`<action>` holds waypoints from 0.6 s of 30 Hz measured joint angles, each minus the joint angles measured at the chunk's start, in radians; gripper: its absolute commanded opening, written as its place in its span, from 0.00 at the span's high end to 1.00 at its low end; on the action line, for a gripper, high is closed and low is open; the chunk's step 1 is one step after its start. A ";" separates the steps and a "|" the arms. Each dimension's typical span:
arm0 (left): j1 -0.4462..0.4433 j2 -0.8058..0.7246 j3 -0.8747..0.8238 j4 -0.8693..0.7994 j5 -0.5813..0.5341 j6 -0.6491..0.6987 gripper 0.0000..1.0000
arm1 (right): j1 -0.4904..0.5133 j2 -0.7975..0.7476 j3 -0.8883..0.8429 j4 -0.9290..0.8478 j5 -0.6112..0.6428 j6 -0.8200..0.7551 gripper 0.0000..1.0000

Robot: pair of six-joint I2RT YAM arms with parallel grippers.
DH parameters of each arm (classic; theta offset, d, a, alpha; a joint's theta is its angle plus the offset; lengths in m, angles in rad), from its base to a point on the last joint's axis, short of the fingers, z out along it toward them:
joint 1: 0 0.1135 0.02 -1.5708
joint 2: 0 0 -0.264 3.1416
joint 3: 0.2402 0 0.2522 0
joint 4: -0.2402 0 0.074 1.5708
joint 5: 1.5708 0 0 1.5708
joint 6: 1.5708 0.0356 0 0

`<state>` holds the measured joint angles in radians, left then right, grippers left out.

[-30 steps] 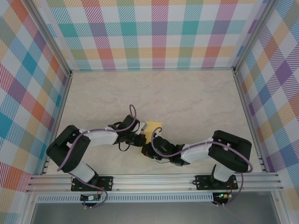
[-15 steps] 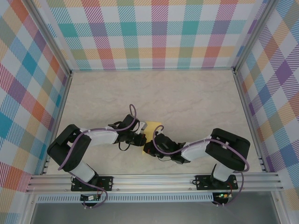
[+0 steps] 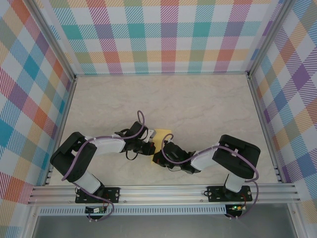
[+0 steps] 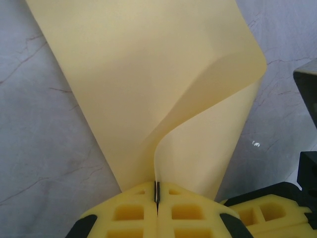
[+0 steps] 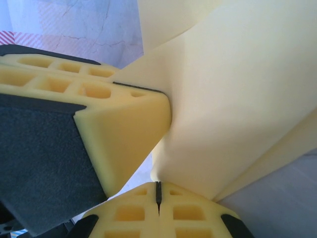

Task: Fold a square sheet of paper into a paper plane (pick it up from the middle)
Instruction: Third fold the triangle at the center of the table.

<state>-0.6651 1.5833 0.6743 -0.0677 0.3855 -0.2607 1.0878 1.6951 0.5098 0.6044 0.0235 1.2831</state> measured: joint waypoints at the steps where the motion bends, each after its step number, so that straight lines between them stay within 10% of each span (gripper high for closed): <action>1: 0.000 0.002 0.002 0.000 0.000 0.000 1.00 | -0.001 -0.015 -0.004 -0.012 0.002 -0.006 1.00; 18: 0.000 0.008 0.007 0.000 0.007 0.000 1.00 | -0.106 -0.155 -0.043 -0.091 -0.019 -0.066 1.00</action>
<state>-0.6651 1.5917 0.6815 -0.0677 0.3927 -0.2604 0.9813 1.5398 0.4664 0.5133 0.0048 1.2167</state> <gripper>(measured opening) 0.038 0.051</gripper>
